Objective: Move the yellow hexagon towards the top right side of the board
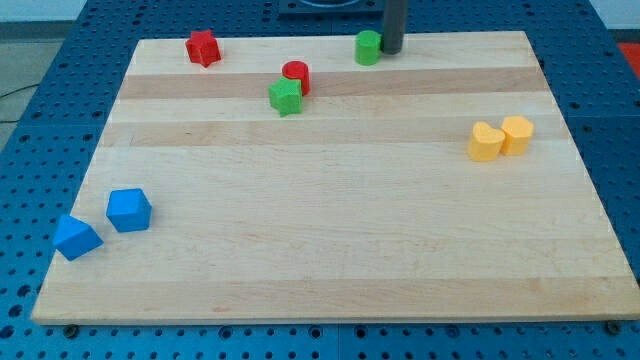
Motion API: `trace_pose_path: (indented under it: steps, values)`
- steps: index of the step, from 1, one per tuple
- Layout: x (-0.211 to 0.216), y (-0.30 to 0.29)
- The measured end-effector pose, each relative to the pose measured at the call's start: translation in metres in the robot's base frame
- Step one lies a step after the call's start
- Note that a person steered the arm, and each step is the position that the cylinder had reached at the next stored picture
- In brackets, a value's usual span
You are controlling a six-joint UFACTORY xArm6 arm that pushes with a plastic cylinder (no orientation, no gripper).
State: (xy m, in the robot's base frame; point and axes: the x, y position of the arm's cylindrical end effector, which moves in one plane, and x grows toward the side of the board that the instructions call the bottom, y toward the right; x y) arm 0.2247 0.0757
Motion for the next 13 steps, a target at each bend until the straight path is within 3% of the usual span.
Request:
trace_pose_path:
  steps: [1,3,4,5,6,7,8,9,10,11,12,13]
  values:
    - [0.0,-0.013]
    - [0.0,0.037]
    - [0.003,0.105]
    - [0.034,0.189]
    - [0.138,0.221]
    - [0.214,0.203]
    - [0.214,0.151]
    - [0.177,0.118]
    - [0.137,0.116]
    - [0.124,0.119]
    - [0.149,0.116]
    - [0.11,0.147]
